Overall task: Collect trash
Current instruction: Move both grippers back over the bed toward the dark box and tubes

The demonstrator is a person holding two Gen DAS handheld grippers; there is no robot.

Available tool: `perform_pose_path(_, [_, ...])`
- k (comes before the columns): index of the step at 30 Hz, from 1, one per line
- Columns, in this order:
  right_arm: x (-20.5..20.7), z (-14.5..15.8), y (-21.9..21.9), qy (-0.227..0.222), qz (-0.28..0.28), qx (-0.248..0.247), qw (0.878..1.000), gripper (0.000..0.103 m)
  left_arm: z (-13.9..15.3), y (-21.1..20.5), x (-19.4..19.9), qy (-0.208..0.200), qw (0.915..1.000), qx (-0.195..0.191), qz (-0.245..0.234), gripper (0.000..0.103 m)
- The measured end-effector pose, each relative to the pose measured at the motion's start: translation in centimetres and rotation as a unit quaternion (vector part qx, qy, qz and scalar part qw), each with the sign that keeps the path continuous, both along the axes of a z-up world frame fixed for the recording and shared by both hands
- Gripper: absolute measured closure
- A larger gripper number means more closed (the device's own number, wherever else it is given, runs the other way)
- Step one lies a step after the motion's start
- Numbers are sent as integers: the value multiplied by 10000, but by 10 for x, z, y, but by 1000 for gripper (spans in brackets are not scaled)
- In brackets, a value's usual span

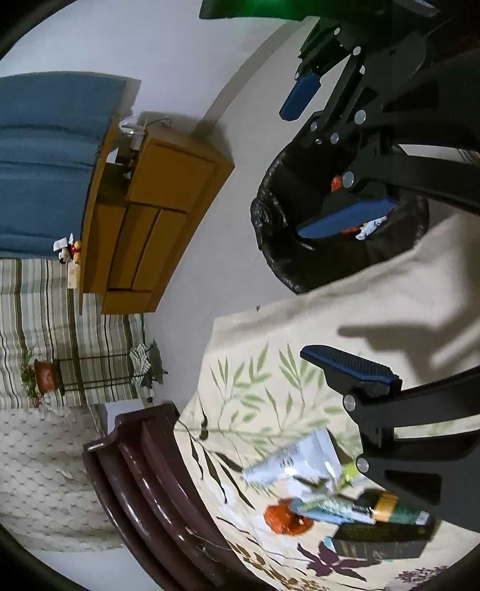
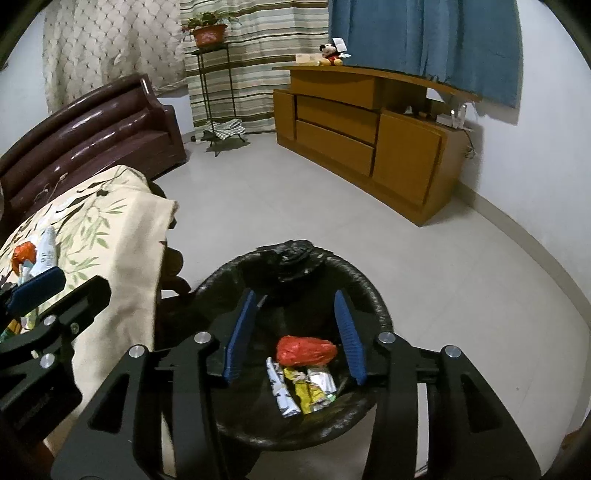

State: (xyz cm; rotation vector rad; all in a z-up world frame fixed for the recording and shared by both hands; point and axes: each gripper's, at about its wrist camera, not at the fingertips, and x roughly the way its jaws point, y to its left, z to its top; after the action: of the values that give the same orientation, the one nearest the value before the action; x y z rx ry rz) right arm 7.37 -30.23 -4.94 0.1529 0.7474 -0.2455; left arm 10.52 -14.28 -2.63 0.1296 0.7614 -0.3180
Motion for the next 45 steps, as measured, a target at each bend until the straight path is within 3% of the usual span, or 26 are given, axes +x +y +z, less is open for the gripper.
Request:
perform_pose_path(11, [4,20,61,-171,537,123,9983,59,15,62,-8,-157,9983,72,564,41])
perform_pose_path(22, [3,29,118,-143,969,104,9951,59,12,122,-13,-73,9934,89,1145,40])
perform_pose_path(45, [8,23,184,80,1405,-69,9900,59,2,219,-29,33,9804,-106,1969,37])
